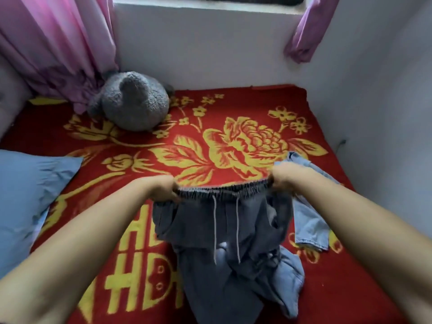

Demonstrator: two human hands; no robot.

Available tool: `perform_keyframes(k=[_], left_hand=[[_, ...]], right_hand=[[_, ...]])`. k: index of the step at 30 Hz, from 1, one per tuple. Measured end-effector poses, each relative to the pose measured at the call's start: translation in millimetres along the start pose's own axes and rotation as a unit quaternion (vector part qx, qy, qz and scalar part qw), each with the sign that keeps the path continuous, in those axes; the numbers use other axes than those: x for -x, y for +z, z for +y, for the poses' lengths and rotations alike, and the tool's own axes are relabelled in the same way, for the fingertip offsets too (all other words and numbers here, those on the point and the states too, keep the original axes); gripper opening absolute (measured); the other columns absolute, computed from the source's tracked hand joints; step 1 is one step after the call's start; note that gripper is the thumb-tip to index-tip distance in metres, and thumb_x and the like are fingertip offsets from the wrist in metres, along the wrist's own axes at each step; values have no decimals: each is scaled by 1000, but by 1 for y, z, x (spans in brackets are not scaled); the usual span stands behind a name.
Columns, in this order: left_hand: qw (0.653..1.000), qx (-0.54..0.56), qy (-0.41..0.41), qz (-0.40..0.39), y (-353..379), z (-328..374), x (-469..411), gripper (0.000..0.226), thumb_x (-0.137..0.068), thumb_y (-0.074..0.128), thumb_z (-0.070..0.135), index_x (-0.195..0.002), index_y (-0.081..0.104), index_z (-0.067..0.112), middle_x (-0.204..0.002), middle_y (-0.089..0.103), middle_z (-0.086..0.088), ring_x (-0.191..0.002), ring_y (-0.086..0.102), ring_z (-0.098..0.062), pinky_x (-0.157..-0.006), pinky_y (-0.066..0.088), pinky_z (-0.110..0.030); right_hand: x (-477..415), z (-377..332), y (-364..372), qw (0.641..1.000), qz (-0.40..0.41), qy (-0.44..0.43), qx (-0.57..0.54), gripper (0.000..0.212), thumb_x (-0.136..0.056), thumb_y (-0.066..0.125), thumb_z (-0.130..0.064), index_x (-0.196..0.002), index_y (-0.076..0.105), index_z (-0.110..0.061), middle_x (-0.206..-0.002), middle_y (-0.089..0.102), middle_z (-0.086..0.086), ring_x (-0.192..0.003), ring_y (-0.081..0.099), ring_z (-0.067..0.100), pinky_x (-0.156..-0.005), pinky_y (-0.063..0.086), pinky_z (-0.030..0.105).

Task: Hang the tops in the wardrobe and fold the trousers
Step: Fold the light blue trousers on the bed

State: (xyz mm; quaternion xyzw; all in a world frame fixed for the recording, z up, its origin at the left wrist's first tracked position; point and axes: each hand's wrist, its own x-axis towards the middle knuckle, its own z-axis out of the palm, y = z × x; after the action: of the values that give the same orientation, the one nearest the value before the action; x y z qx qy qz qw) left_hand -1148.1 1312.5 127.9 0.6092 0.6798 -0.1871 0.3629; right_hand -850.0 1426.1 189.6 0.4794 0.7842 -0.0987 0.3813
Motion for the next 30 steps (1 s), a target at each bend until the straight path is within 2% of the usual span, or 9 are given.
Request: perform_keyframes(k=[3, 5, 7, 12, 16, 20, 25, 27, 30], left_hand=[[962, 86, -9, 257, -70, -5, 7, 19, -90, 58, 13, -105, 69, 10, -104, 69, -15, -100, 63, -32, -80, 47, -32], [907, 141, -8, 396, -130, -3, 28, 25, -88, 53, 4, -105, 70, 11, -106, 69, -18, -103, 62, -35, -86, 48, -36], [847, 159, 7, 507, -195, 4, 64, 30, -87, 51, 2, -109, 69, 13, -110, 69, -19, -106, 61, -36, -89, 47, -36], [724, 86, 65, 681, -314, 39, 174, 32, -89, 48, 4, -117, 63, 7, -116, 63, -23, -108, 57, -38, -91, 43, -39], [679, 17, 67, 731, -342, 60, 237, 37, -91, 47, 4, -126, 56, 6, -120, 57, -27, -113, 52, -40, -94, 40, -41], [690, 0, 72, 720, -305, 76, 255, 35, -92, 48, 4, -126, 57, 6, -119, 56, -26, -111, 52, -41, -91, 42, -41], [742, 14, 87, 664, -185, 83, 217, 31, -90, 52, 4, -119, 63, 10, -117, 61, -15, -115, 52, -35, -92, 48, -47], [777, -18, 49, 628, -120, 83, 188, 27, -90, 56, 15, -116, 65, 17, -116, 61, -7, -115, 51, -30, -87, 50, -44], [863, -87, -25, 497, -8, 84, 141, 29, -91, 54, 25, -118, 64, 24, -120, 56, -2, -116, 47, -25, -86, 45, -39]], right_hand=[[-6, 17, -52, 965, 233, 55, -104, 33, -86, 51, -1, -111, 69, -15, -101, 69, 14, -92, 65, 34, -80, 54, 36], [2, 32, -101, 909, 359, 46, -208, 41, -85, 49, 1, -116, 70, -17, -116, 67, 18, -107, 62, 38, -89, 51, 37], [25, 49, -157, 845, 462, 27, -270, 40, -90, 50, -4, -121, 69, -19, -120, 65, 21, -110, 60, 39, -93, 48, 39], [113, 90, -265, 705, 657, 4, -267, 35, -100, 44, -19, -131, 61, -18, -119, 58, 26, -108, 56, 41, -93, 41, 39], [172, 113, -295, 660, 709, -6, -250, 42, -96, 42, -13, -134, 58, -19, -124, 55, 24, -113, 54, 40, -97, 42, 38], [192, 118, -266, 682, 697, -20, -220, 42, -94, 45, -10, -134, 57, -15, -118, 57, 29, -109, 54, 44, -95, 41, 43], [158, 106, -157, 744, 620, -58, -242, 38, -96, 50, -13, -133, 60, -15, -118, 57, 25, -109, 56, 41, -95, 45, 43], [133, 92, -94, 776, 573, -74, -254, 37, -95, 53, -15, -131, 61, -18, -117, 57, 21, -106, 59, 40, -91, 47, 42], [94, 68, 21, 862, 456, -74, -207, 37, -98, 52, -21, -134, 57, -24, -122, 55, 14, -102, 62, 39, -82, 49, 41]])
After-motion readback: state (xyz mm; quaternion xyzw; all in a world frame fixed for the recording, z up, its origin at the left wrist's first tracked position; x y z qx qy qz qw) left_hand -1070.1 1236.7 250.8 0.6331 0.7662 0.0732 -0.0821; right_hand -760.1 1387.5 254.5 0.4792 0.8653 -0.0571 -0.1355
